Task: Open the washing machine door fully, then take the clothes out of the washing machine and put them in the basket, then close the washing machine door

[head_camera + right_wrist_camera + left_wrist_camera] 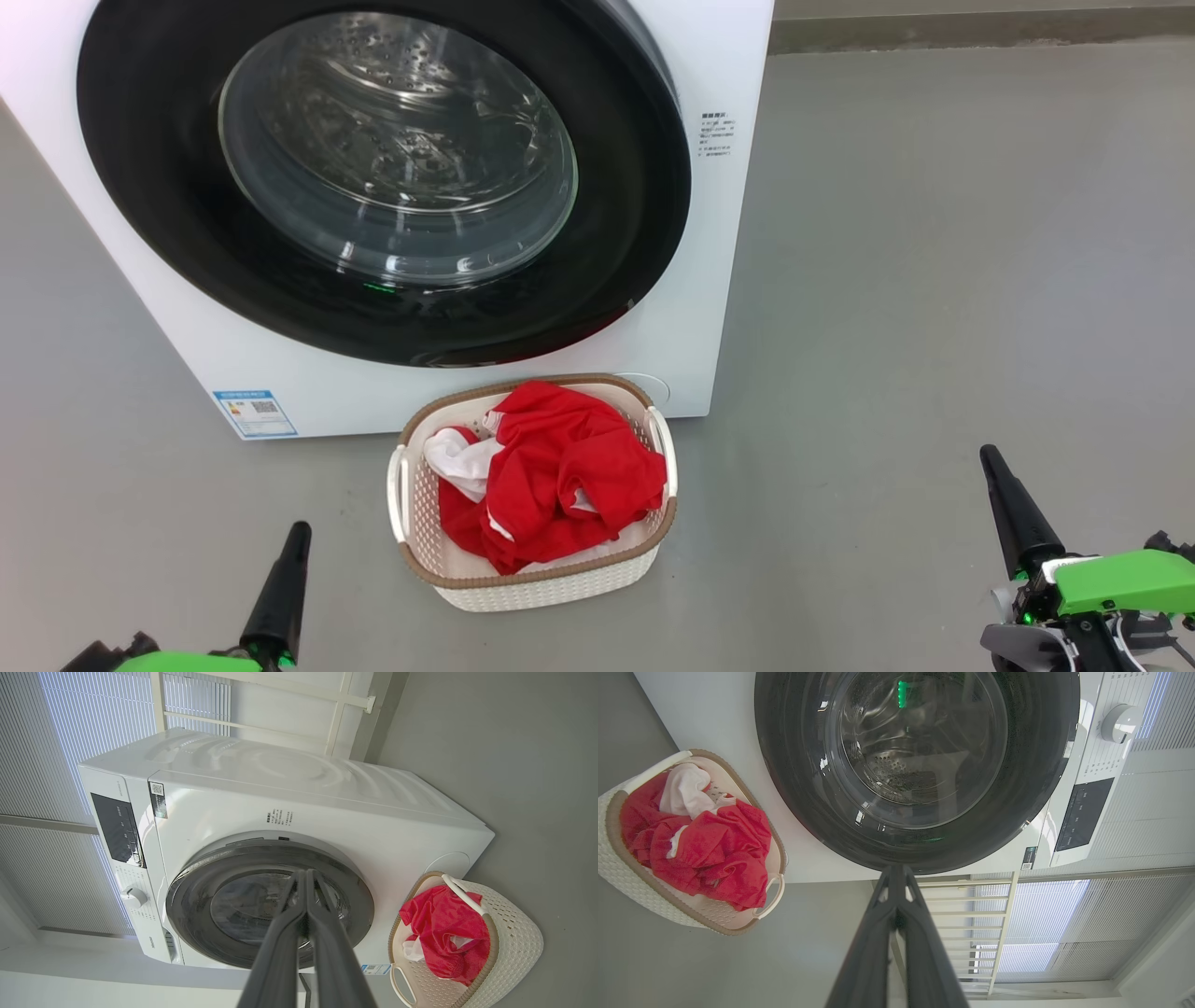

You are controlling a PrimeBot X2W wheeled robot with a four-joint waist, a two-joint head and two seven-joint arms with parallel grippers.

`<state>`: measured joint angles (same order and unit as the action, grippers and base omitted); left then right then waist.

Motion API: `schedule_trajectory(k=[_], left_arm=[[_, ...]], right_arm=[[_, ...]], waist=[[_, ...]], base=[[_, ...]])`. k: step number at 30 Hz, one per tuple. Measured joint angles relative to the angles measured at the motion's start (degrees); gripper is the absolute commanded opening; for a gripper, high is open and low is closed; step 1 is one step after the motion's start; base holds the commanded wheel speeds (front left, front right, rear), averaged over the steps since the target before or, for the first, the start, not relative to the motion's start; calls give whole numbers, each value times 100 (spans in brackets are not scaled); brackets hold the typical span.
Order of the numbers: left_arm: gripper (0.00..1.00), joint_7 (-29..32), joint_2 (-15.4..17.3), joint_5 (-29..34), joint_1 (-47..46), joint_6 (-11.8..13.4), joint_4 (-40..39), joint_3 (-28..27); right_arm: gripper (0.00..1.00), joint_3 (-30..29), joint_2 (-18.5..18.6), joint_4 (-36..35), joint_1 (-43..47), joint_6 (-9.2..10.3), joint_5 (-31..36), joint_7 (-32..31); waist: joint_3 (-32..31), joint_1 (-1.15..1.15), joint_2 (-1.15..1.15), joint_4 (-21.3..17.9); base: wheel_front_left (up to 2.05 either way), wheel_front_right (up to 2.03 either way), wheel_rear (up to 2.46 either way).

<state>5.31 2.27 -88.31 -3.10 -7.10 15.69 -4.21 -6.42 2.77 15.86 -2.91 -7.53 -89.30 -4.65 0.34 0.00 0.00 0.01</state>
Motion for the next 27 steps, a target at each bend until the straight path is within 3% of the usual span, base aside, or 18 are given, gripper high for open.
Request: schedule_trajectory(k=[7,27], left_arm=[[0,75,0,-348,-82,0,-14,-16],[0,75,0,-347,-82,0,-14,-21]], right_arm=[[0,-24,0,-10,-74,1,-304,-91],[0,-36,-1,-14,-83,1,-303,-92]], waist=[[-16,0,0,-1],[-16,0,0,-1]], base=[[0,0,0],[0,0,0]])
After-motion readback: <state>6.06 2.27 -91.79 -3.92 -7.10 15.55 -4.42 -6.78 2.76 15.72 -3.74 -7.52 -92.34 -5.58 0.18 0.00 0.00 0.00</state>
